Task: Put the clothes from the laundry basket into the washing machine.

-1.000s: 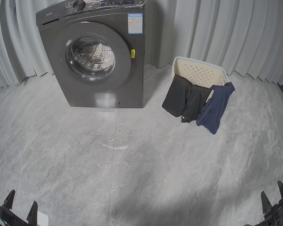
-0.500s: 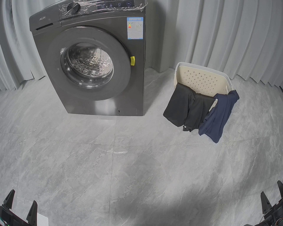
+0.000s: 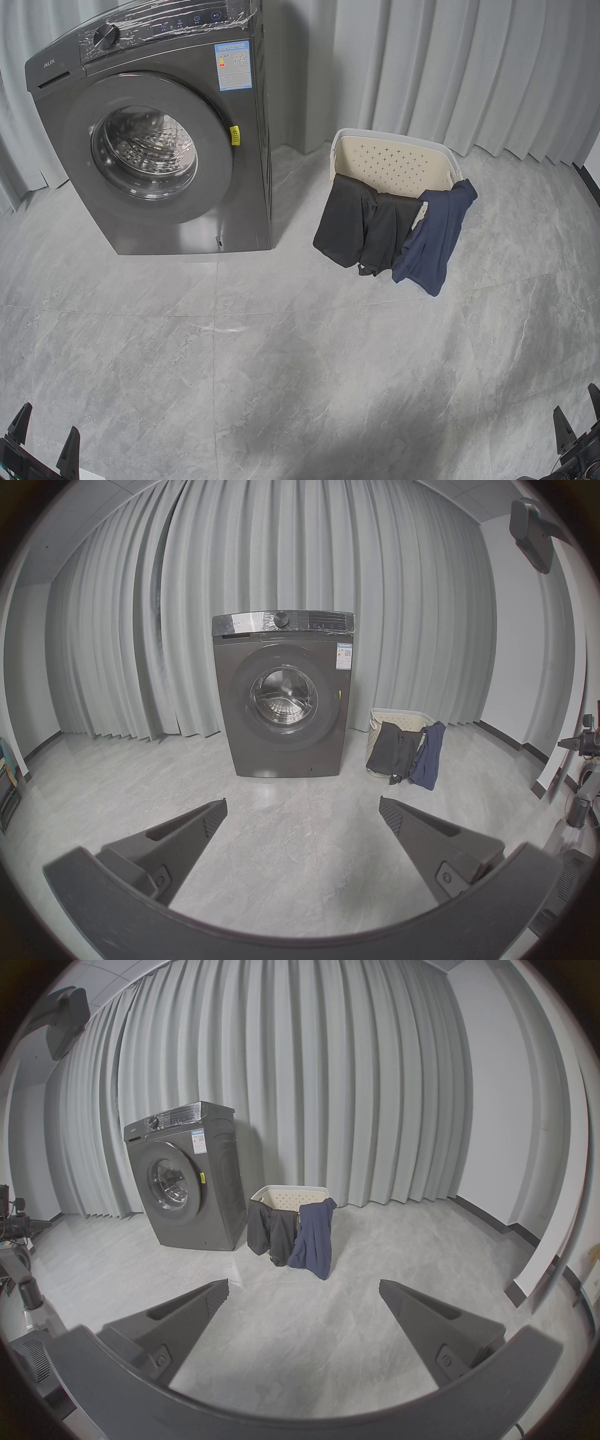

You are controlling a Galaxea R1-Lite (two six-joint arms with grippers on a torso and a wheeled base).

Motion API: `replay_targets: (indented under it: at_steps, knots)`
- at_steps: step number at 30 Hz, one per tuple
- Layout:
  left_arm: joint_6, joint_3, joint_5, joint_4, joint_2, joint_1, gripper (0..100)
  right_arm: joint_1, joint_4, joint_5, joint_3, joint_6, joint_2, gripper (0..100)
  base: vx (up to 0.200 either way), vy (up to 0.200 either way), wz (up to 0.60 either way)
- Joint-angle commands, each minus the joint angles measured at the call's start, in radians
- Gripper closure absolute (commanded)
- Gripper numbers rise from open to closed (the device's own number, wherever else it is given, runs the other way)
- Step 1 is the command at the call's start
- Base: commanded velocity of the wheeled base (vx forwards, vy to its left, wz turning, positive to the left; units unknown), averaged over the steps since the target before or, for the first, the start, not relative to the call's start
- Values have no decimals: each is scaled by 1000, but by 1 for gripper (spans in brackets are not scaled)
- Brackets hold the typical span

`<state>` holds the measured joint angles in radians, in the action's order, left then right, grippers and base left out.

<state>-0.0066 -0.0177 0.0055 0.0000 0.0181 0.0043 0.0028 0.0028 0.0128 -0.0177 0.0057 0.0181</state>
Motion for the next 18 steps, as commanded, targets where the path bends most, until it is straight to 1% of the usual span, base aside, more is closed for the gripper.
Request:
replay_targets:
  at_steps: [1, 14, 18]
  knots:
    - [-3, 18, 1, 0, -13, 0, 0, 0, -1, 1, 18, 0, -18, 0, 200, 0, 0]
    - [-4, 18, 2, 0, -13, 0, 0, 0, 0, 1, 18, -1, -18, 0, 200, 0, 0]
    - [-4, 18, 4, 0, -13, 0, 0, 0, 0, 1, 18, -1, -18, 0, 0, 0, 0]
